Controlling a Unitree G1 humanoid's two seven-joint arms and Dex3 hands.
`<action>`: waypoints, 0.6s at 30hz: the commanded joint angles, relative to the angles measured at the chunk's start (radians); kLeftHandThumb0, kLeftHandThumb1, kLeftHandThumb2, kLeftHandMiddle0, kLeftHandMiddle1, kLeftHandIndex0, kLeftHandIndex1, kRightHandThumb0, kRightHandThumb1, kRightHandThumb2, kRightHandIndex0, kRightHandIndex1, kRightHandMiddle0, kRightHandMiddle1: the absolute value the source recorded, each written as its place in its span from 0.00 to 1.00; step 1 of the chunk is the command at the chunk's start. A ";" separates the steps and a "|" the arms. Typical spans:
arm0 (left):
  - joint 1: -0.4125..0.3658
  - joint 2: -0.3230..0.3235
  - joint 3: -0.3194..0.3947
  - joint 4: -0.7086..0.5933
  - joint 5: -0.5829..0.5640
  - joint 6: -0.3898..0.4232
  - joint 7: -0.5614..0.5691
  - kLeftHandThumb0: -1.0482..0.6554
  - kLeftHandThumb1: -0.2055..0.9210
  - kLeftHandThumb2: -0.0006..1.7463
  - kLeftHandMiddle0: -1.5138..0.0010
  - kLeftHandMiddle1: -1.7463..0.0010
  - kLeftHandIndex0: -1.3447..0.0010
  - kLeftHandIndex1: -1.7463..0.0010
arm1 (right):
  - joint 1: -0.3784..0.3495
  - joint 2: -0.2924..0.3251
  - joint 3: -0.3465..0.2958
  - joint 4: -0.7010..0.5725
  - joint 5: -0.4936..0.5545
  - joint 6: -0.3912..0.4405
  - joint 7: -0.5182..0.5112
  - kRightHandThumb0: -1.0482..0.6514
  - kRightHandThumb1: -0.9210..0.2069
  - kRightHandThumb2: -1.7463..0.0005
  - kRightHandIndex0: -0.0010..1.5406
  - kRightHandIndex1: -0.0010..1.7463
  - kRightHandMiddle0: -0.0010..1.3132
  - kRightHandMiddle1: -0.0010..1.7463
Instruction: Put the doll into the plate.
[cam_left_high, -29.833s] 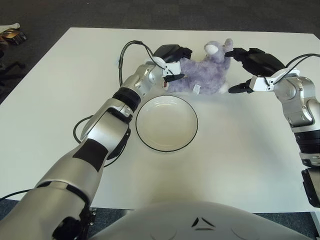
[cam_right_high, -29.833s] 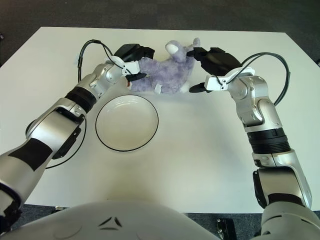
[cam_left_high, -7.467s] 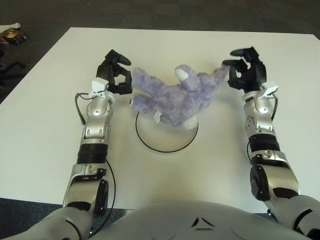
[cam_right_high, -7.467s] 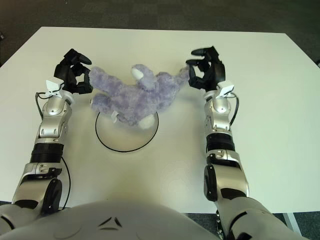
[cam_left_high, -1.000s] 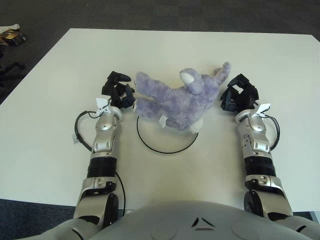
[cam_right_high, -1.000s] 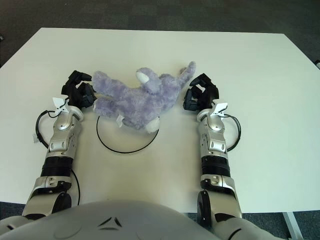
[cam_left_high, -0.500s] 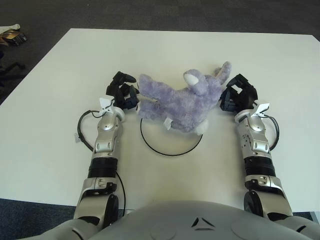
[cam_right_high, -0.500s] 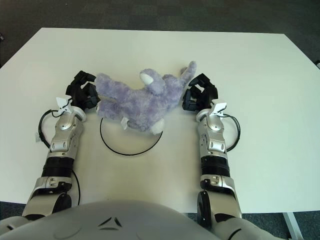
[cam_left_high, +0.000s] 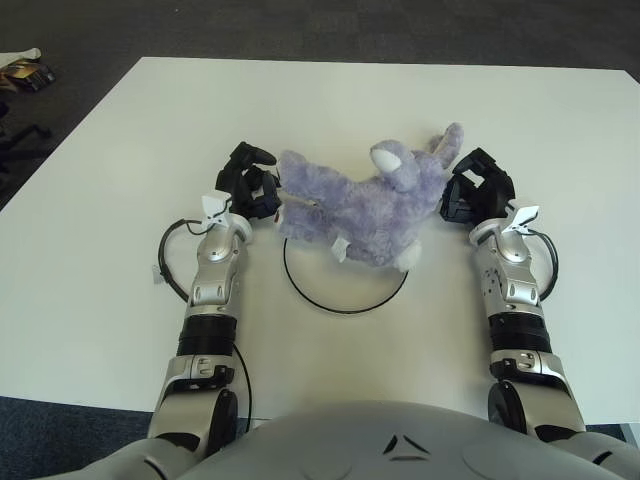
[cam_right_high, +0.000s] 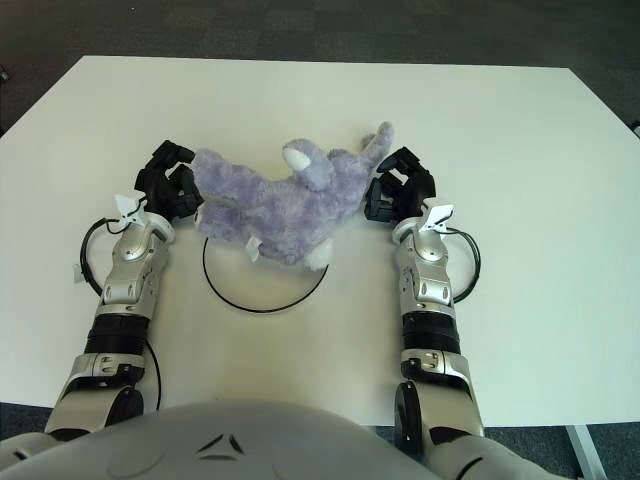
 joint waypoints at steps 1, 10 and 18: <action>0.033 -0.013 -0.010 0.022 0.006 -0.023 0.001 0.61 0.42 0.79 0.65 0.00 0.61 0.00 | 0.017 0.000 0.000 0.004 0.003 0.024 0.004 0.61 0.74 0.11 0.52 0.94 0.44 1.00; 0.034 -0.021 -0.009 0.019 0.002 -0.016 0.004 0.61 0.42 0.79 0.64 0.00 0.61 0.00 | 0.018 -0.001 -0.001 0.000 0.007 0.033 0.005 0.61 0.73 0.12 0.52 0.93 0.44 1.00; 0.032 -0.021 -0.013 0.024 0.014 -0.022 0.009 0.61 0.42 0.79 0.65 0.00 0.61 0.00 | 0.017 -0.005 -0.002 0.001 0.006 0.041 0.007 0.61 0.73 0.12 0.52 0.93 0.44 1.00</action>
